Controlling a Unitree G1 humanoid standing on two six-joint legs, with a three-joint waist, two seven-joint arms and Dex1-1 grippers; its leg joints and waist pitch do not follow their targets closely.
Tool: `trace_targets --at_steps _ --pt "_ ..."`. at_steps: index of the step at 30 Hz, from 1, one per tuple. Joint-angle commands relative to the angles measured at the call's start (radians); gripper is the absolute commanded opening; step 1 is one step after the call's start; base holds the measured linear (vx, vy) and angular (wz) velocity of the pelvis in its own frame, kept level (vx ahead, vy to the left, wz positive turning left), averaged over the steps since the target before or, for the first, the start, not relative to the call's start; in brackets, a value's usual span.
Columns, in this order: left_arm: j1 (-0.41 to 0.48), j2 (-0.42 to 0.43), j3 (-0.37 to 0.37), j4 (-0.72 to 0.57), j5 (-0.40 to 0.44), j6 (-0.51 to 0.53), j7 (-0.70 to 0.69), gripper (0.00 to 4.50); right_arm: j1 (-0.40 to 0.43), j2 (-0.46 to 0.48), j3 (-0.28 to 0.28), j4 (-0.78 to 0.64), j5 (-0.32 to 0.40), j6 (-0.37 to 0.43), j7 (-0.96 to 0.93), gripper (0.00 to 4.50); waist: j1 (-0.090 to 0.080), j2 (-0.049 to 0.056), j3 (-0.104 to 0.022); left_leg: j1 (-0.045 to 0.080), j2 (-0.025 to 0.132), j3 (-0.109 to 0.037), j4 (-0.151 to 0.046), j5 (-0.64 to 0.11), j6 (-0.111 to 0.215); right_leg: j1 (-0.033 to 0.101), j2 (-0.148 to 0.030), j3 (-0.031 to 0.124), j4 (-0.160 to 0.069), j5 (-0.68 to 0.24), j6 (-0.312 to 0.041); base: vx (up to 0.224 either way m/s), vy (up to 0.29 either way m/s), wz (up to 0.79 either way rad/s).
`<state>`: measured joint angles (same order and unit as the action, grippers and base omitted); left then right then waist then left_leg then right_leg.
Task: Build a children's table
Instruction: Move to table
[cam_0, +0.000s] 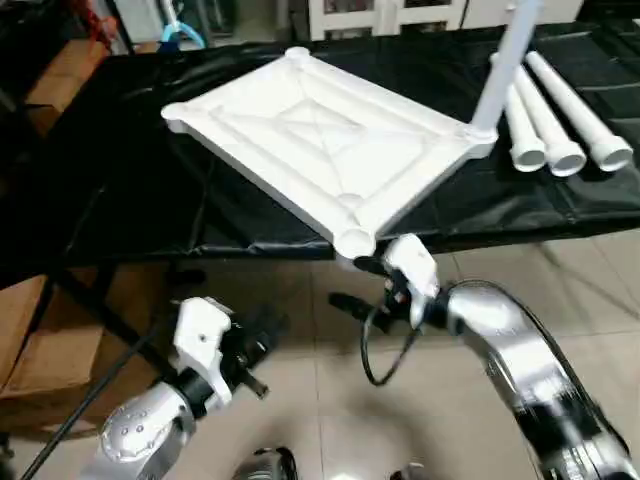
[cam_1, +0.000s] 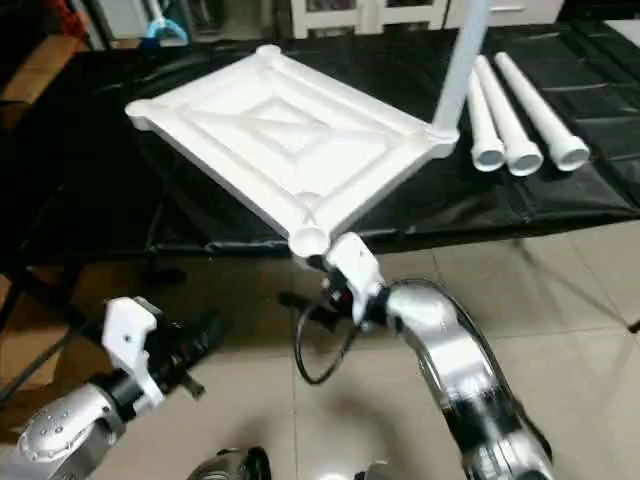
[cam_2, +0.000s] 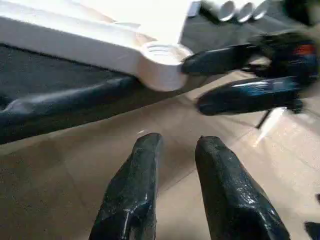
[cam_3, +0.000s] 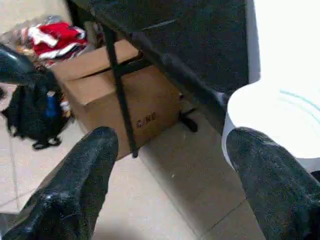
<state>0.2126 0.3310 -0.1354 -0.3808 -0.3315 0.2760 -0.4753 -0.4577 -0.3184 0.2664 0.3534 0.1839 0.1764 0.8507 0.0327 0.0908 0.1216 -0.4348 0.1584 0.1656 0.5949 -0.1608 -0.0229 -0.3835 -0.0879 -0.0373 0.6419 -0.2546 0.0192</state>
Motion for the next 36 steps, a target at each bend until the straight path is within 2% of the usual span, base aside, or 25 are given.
trace_targets --at_steps 1,3,5,7,10,11,12,14,15,16,19,23,24,25,26,27,28,29,30,31,32,33,34,35,36 --pt "0.007 0.011 0.001 -0.023 -0.016 0.026 -0.006 1.40 -0.027 -0.011 0.023 0.079 -0.027 -0.013 0.043 3.86 0.001 -0.011 -0.060 0.034 0.064 -0.023 -0.081 -0.227 0.058 0.022 -0.055 0.036 -0.082 -0.010 -0.239 0.000 0.000 0.00" --pt "0.006 0.019 0.003 -0.029 -0.020 0.036 -0.008 1.40 -0.070 -0.011 0.020 0.152 -0.044 -0.053 0.057 3.86 0.000 -0.015 -0.061 0.033 0.064 -0.018 -0.076 -0.200 0.085 0.024 -0.054 0.033 -0.078 0.025 -0.265 0.000 0.000 0.00" --pt "0.004 0.023 0.006 -0.027 -0.014 0.037 -0.006 1.40 -0.114 -0.001 0.000 0.220 -0.056 -0.095 0.035 3.86 0.001 -0.013 -0.059 0.037 0.065 -0.015 -0.077 -0.217 0.090 0.022 -0.052 0.034 -0.080 0.000 -0.271 0.000 0.000 0.00" --pt "0.003 0.023 0.008 -0.025 -0.013 0.038 -0.005 1.40 -0.149 0.001 -0.012 0.273 -0.070 -0.125 0.007 3.86 0.000 -0.011 -0.058 0.039 0.067 -0.014 -0.079 -0.252 0.078 0.018 -0.053 0.033 -0.082 -0.050 -0.279 0.000 0.000 0.00" --pt "-0.005 0.018 0.013 -0.026 -0.011 0.046 -0.004 1.40 -0.245 0.001 -0.038 0.422 -0.116 -0.201 -0.109 3.86 0.000 -0.010 -0.055 0.044 0.069 -0.012 -0.084 -0.311 0.039 0.013 -0.054 0.034 -0.087 -0.135 -0.273 0.000 0.000 0.00" --pt "-0.005 0.018 0.013 -0.026 -0.011 0.046 -0.004 1.40 -0.245 0.001 -0.038 0.422 -0.116 -0.201 -0.109 3.86 0.001 -0.009 -0.053 0.048 0.068 -0.010 -0.086 -0.335 0.022 0.009 -0.053 0.035 -0.089 -0.166 -0.267 0.000 0.000 0.00" --pt "-0.009 0.017 0.013 -0.027 -0.009 0.049 -0.001 1.40 -0.291 0.007 -0.067 0.485 -0.113 -0.231 -0.173 3.86 0.004 -0.008 -0.052 0.051 0.069 -0.009 -0.087 -0.359 0.007 0.005 -0.053 0.037 -0.091 -0.185 -0.259 0.000 0.000 0.00" --pt "-0.014 0.018 0.011 -0.028 -0.006 0.050 0.005 1.40 -0.334 0.021 -0.112 0.545 -0.086 -0.258 -0.220 3.86 0.003 -0.009 -0.053 0.050 0.069 -0.009 -0.089 -0.375 -0.008 0.005 -0.054 0.037 -0.090 -0.186 -0.256 0.000 0.000 0.00" --pt "-0.014 0.018 0.011 -0.028 -0.006 0.050 0.005 1.40 -0.334 0.021 -0.112 0.545 -0.086 -0.258 -0.220 3.86 0.003 -0.010 -0.055 0.047 0.069 -0.010 -0.090 -0.367 -0.007 0.008 -0.054 0.036 -0.088 -0.167 -0.252 0.000 0.000 0.00" --pt "-0.021 0.017 0.013 -0.022 -0.005 0.047 0.007 1.40 -0.357 0.037 -0.146 0.582 -0.059 -0.277 -0.242 3.86 0.003 -0.003 -0.056 0.045 0.068 -0.009 -0.089 -0.358 -0.002 0.007 -0.053 0.035 -0.084 -0.142 -0.249 0.000 0.000 0.00" --pt "-0.053 0.007 0.019 0.010 0.022 0.027 0.030 1.40 -0.386 0.060 -0.188 0.645 -0.032 -0.320 -0.284 3.86 0.003 -0.008 -0.060 0.045 0.067 -0.007 -0.084 -0.321 0.020 0.010 -0.055 0.036 -0.083 -0.089 -0.261 0.000 0.000 0.00" --pt "-0.098 -0.022 0.038 0.039 0.086 0.025 0.123 1.40 -0.391 0.093 -0.256 0.622 0.030 -0.351 -0.276 3.86 0.005 -0.006 -0.069 0.036 0.067 -0.003 -0.071 -0.187 0.089 0.023 -0.053 0.030 -0.068 0.085 -0.284 0.000 0.000 0.00" --pt "-0.102 -0.031 0.045 0.040 0.093 0.029 0.145 1.40 -0.385 0.097 -0.267 0.601 0.042 -0.350 -0.271 3.86 0.005 -0.008 -0.071 0.037 0.067 -0.004 -0.067 -0.163 0.101 0.023 -0.053 0.029 -0.066 0.114 -0.289 0.000 0.000 0.00" --pt "-0.099 -0.055 0.051 0.038 0.109 0.023 0.186 1.40 -0.344 0.094 -0.276 0.514 0.054 -0.322 -0.270 3.86 0.007 -0.017 -0.075 0.034 0.067 -0.002 -0.062 -0.102 0.138 0.028 -0.050 0.026 -0.060 0.181 -0.291 0.000 0.000 0.00" --pt "-0.097 -0.064 0.053 0.037 0.115 0.018 0.202 1.40 -0.323 0.092 -0.280 0.472 0.061 -0.304 -0.271 3.86 0.010 -0.016 -0.075 0.035 0.069 -0.002 -0.060 -0.086 0.149 0.028 -0.049 0.027 -0.060 0.201 -0.282 0.000 0.000 0.00" --pt "-0.089 -0.089 0.057 0.033 0.125 -0.003 0.231 1.40 -0.261 0.087 -0.288 0.356 0.079 -0.230 -0.287 3.86 0.013 -0.016 -0.077 0.038 0.070 -0.003 -0.058 -0.066 0.163 0.028 -0.047 0.026 -0.060 0.225 -0.275 0.000 0.000 0.00" --pt "-0.083 -0.113 0.061 0.027 0.126 -0.011 0.256 1.40 -0.202 0.076 -0.283 0.265 0.072 -0.187 -0.310 3.86 0.018 -0.021 -0.082 0.039 0.070 -0.003 -0.055 -0.044 0.170 0.029 -0.047 0.024 -0.059 0.236 -0.268 0.000 0.000 0.00" --pt "-0.080 -0.128 0.063 0.023 0.121 -0.010 0.270 1.40 -0.167 0.068 -0.277 0.215 0.063 -0.168 -0.323 3.86 0.018 -0.021 -0.082 0.039 0.070 -0.003 -0.055 -0.044 0.170 0.029 -0.047 0.024 -0.059 0.236 -0.268 0.000 0.000 0.00" --pt "-0.070 -0.161 0.068 0.014 0.117 -0.012 0.300 1.40 -0.077 0.053 -0.262 0.115 0.043 -0.150 -0.349 3.86 0.025 -0.019 -0.082 0.043 0.073 -0.003 -0.056 -0.027 0.161 0.026 -0.044 0.025 -0.063 0.231 -0.250 0.000 0.000 0.00" --pt "-0.067 -0.171 0.069 0.012 0.116 -0.013 0.309 1.40 -0.046 0.047 -0.256 0.084 0.033 -0.149 -0.358 3.86 0.031 -0.021 -0.080 0.044 0.075 -0.001 -0.059 -0.052 0.151 0.023 -0.046 0.026 -0.068 0.203 -0.245 0.000 0.000 0.00" --pt "-0.064 -0.186 0.071 0.012 0.113 -0.016 0.320 1.40 -0.004 0.038 -0.248 0.051 0.011 -0.163 -0.365 3.86 0.028 -0.023 -0.079 0.041 0.073 -0.001 -0.062 -0.077 0.143 0.024 -0.047 0.025 -0.070 0.173 -0.246 0.000 0.000 0.00" --pt "-0.066 -0.216 0.077 0.025 0.135 -0.034 0.363 1.40 0.104 0.034 -0.249 -0.034 -0.035 -0.205 -0.406 3.86 0.031 -0.022 -0.072 0.042 0.077 0.001 -0.071 -0.134 0.115 0.022 -0.048 0.029 -0.083 0.095 -0.227 0.000 0.000 0.00" --pt "-0.074 -0.224 0.076 0.031 0.157 -0.029 0.389 1.40 0.151 0.041 -0.257 -0.078 -0.061 -0.223 -0.436 3.86 0.028 -0.021 -0.063 0.047 0.080 0.003 -0.079 -0.204 0.087 0.015 -0.049 0.033 -0.094 0.022 -0.211 0.000 0.000 0.00" --pt "-0.074 -0.224 0.076 0.031 0.157 -0.029 0.389 1.40 0.151 0.041 -0.257 -0.078 -0.061 -0.223 -0.436 3.86 0.028 -0.022 -0.062 0.047 0.078 0.002 -0.083 -0.240 0.071 0.016 -0.050 0.032 -0.097 -0.027 -0.204 0.000 0.000 0.00" --pt "-0.086 -0.224 0.074 0.036 0.171 -0.018 0.402 1.40 0.169 0.051 -0.265 -0.104 -0.073 -0.225 -0.459 3.86 0.021 -0.025 -0.059 0.044 0.074 -0.001 -0.090 -0.295 0.042 0.018 -0.051 0.031 -0.102 -0.120 -0.186 0.000 0.000 0.00"
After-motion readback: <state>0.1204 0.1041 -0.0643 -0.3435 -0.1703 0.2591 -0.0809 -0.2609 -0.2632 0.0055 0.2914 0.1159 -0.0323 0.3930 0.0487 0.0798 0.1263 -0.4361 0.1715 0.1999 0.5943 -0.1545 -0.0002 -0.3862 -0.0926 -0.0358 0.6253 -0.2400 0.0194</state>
